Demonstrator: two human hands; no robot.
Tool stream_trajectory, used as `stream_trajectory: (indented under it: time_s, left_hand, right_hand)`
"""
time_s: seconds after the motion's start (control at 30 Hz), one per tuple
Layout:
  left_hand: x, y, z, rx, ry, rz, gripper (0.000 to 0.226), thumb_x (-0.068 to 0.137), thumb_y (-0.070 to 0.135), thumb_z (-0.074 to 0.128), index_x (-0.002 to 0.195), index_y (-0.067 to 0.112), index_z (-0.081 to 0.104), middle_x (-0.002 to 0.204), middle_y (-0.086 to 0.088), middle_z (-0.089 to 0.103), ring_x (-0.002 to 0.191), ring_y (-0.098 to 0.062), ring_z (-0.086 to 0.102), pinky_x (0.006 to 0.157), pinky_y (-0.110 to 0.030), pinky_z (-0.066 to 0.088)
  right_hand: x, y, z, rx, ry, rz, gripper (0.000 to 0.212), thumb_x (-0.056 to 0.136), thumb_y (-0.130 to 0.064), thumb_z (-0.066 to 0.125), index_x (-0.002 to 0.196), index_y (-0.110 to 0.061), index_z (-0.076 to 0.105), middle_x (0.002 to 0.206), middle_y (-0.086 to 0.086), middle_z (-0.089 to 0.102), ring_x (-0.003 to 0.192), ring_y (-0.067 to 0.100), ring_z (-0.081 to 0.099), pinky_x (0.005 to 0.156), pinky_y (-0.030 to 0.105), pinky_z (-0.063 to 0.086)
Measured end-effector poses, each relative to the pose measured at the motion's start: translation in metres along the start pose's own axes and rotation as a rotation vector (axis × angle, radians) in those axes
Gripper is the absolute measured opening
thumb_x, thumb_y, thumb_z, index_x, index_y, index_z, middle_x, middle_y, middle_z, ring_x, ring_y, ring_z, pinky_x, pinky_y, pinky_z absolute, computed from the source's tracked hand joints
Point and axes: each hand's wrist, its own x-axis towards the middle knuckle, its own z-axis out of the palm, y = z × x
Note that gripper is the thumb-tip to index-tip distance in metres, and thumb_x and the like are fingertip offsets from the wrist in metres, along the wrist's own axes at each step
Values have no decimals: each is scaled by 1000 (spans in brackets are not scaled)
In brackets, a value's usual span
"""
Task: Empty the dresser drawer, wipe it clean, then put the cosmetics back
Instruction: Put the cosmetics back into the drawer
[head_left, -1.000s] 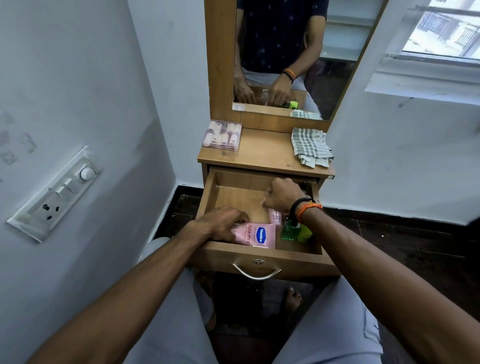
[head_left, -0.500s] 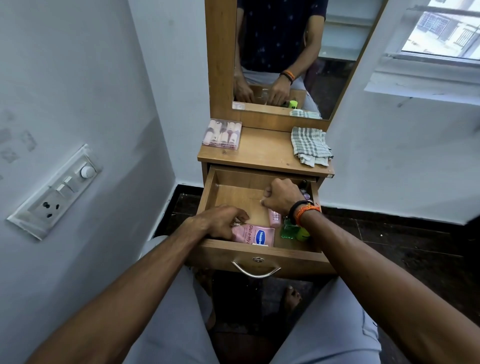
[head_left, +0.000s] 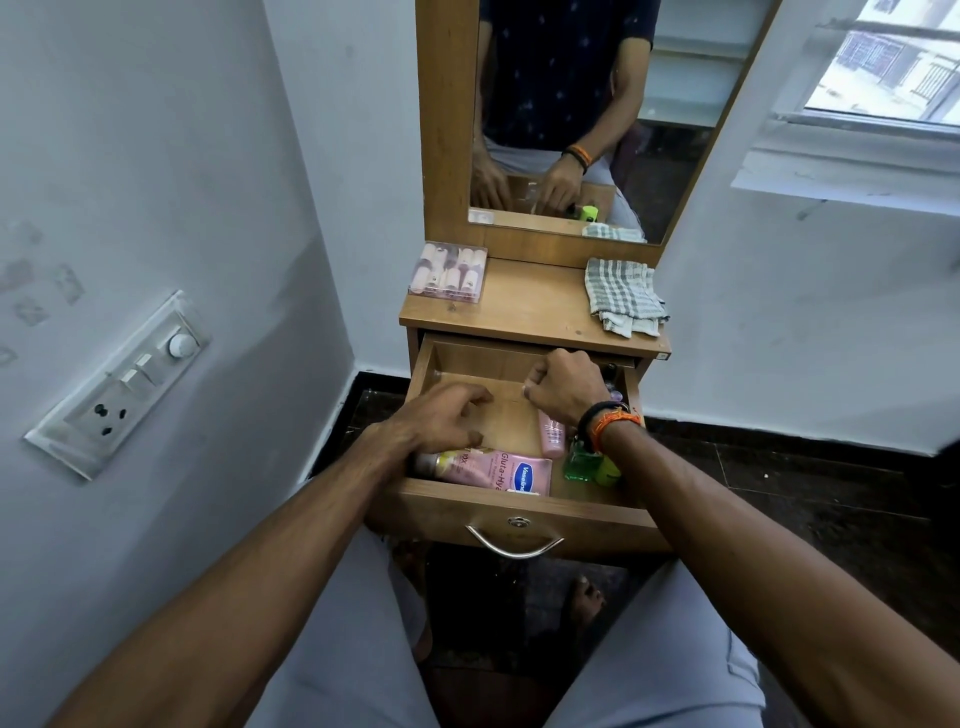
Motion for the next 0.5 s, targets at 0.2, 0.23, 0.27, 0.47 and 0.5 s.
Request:
stream_trajectory:
  time_s: [0.2, 0.23, 0.27, 0.47, 0.5]
  left_hand:
    - [9, -1, -20, -52, 205, 49, 59, 82, 13, 76, 136, 15, 54, 136, -3, 59, 109, -12, 58, 86, -29, 54]
    - [11, -1, -24, -68, 255, 50, 54, 83, 13, 75, 133, 16, 57, 133, -3, 61, 105, -10, 60, 83, -27, 54]
    - [12, -1, -29, -85, 305, 44, 50, 83, 13, 74, 130, 16, 58, 128, -3, 64, 101, -10, 61, 83, -28, 55]
    - [25, 4, -64, -145, 564, -27, 29, 86, 11, 72, 114, 12, 65, 110, -5, 68, 96, -18, 65, 84, -36, 59]
    - [28, 4, -70, -161, 603, -46, 28, 87, 12, 71, 114, 12, 65, 111, -5, 68, 98, -19, 65, 83, -34, 59]
  right_hand:
    - [8, -10, -8, 60, 116, -44, 13, 90, -9, 60, 85, -7, 72, 83, 10, 72, 79, 23, 68, 72, 31, 59]
    - [10, -14, -10, 78, 139, -46, 13, 89, -9, 60, 85, -7, 73, 82, 9, 72, 78, 22, 68, 70, 29, 58]
    - [13, -17, -12, 97, 160, -43, 14, 89, -9, 61, 85, -8, 74, 81, 8, 72, 78, 21, 68, 70, 29, 57]
    - [40, -39, -20, 249, 204, 33, 10, 86, -10, 65, 89, -13, 74, 84, 2, 72, 82, 19, 69, 77, 34, 60]
    - [45, -43, -21, 279, 201, 48, 10, 86, -9, 66, 90, -13, 74, 85, 2, 72, 83, 19, 69, 77, 33, 60]
